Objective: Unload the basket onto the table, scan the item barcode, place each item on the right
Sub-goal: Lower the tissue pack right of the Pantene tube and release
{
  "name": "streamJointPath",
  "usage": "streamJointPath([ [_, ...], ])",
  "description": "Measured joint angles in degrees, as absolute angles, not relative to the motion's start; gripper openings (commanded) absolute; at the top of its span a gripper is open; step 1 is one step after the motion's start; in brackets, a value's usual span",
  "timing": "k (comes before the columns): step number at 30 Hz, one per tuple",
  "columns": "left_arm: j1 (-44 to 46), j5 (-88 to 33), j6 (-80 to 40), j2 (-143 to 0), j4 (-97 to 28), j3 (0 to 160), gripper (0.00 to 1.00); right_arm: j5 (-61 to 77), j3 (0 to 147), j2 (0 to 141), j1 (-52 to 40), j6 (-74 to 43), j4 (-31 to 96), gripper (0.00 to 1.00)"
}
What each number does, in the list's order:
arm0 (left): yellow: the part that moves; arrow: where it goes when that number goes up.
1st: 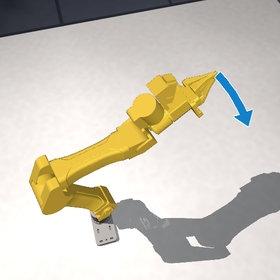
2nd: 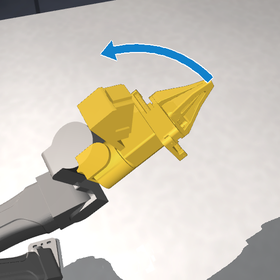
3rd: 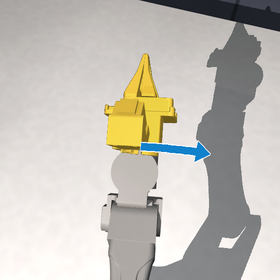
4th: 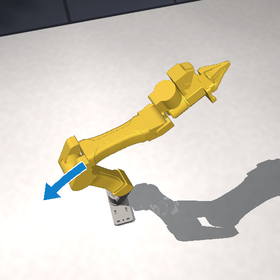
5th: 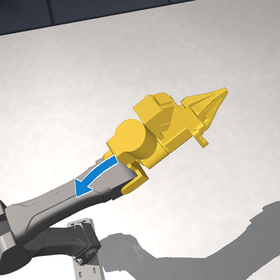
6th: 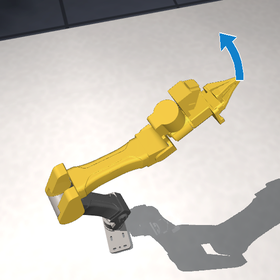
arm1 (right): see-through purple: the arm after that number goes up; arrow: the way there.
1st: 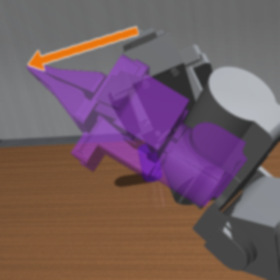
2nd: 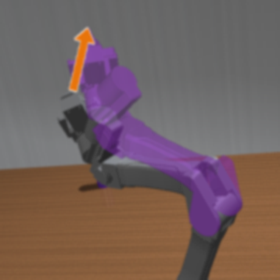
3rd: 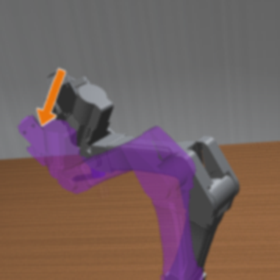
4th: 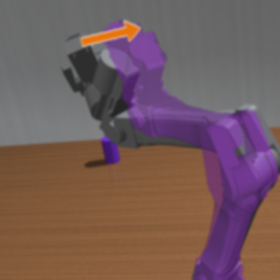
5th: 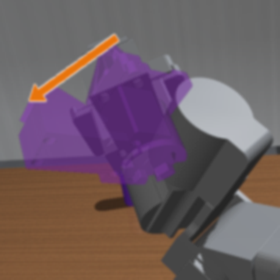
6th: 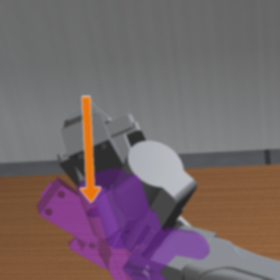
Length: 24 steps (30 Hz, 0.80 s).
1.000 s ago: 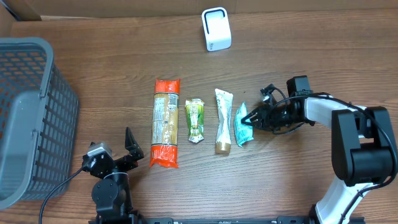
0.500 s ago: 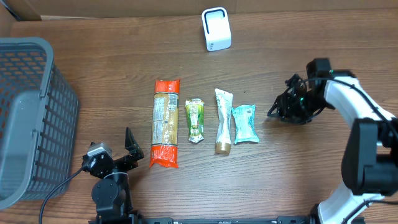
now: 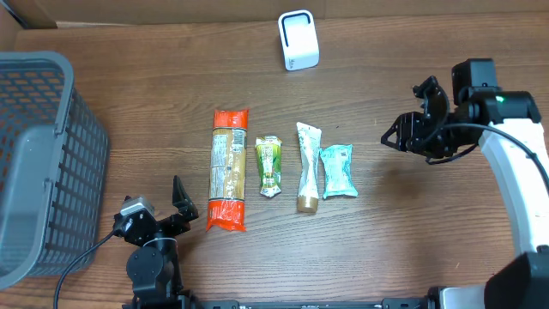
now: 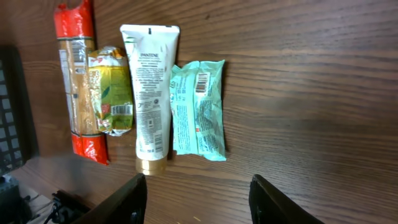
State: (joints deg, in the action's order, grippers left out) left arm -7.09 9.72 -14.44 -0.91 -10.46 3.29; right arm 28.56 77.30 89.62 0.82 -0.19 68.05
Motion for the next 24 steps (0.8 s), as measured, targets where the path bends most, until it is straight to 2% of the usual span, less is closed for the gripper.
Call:
streamJointPath([
  [24,-7.09,9.72,-14.46,-0.91,-10.46,3.29,1.0,28.53,77.3,88.99,0.82,2.33,69.67,0.59],
])
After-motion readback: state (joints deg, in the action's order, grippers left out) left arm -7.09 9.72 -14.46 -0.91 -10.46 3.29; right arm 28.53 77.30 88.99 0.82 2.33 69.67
